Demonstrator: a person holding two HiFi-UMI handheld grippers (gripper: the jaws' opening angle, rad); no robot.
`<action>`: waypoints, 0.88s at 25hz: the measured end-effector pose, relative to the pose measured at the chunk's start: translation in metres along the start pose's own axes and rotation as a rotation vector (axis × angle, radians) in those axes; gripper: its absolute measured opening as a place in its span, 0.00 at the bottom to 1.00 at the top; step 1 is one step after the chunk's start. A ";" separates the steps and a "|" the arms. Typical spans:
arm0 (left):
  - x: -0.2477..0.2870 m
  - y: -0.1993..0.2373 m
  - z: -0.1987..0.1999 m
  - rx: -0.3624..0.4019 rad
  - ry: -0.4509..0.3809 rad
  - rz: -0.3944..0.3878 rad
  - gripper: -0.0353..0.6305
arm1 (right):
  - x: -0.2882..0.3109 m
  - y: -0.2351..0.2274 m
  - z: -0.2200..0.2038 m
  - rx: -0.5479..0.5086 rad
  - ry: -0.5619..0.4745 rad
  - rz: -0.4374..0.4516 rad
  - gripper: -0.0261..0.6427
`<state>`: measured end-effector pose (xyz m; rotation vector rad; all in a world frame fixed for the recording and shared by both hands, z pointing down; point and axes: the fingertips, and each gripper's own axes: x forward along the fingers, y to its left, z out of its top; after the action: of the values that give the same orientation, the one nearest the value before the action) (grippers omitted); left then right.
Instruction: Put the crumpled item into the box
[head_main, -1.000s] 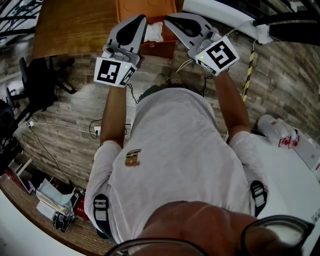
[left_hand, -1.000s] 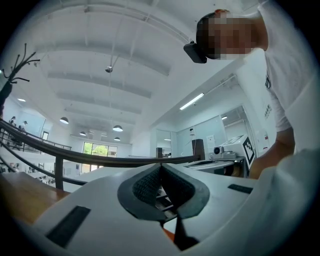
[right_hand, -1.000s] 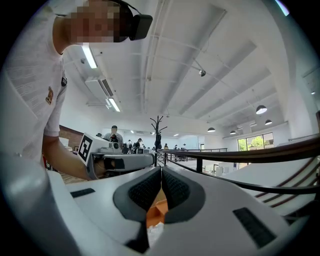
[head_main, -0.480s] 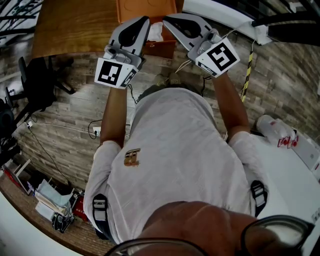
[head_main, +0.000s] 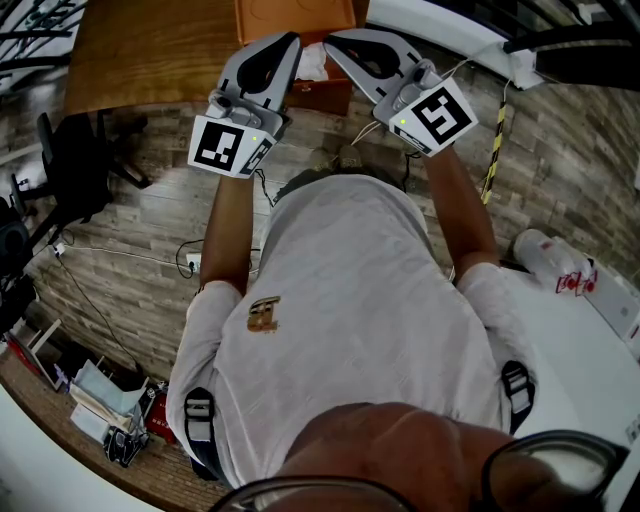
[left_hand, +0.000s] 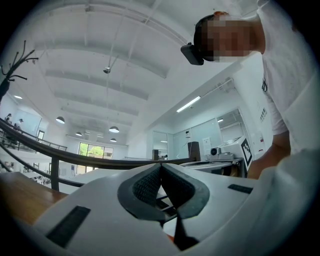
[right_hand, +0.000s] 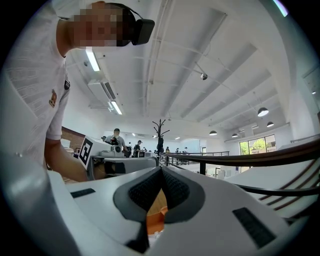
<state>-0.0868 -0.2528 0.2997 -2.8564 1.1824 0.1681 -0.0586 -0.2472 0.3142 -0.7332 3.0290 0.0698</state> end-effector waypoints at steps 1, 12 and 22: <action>0.000 -0.001 0.000 -0.001 0.000 -0.002 0.08 | 0.000 0.001 0.001 -0.002 -0.007 0.000 0.09; 0.001 -0.008 0.002 0.003 -0.002 -0.016 0.08 | -0.006 0.003 0.003 -0.010 -0.004 -0.003 0.09; -0.004 -0.005 0.002 0.005 -0.003 -0.005 0.08 | -0.004 0.005 0.007 -0.021 -0.033 -0.005 0.09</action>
<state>-0.0863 -0.2465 0.2980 -2.8531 1.1740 0.1681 -0.0572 -0.2407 0.3078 -0.7339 2.9994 0.1133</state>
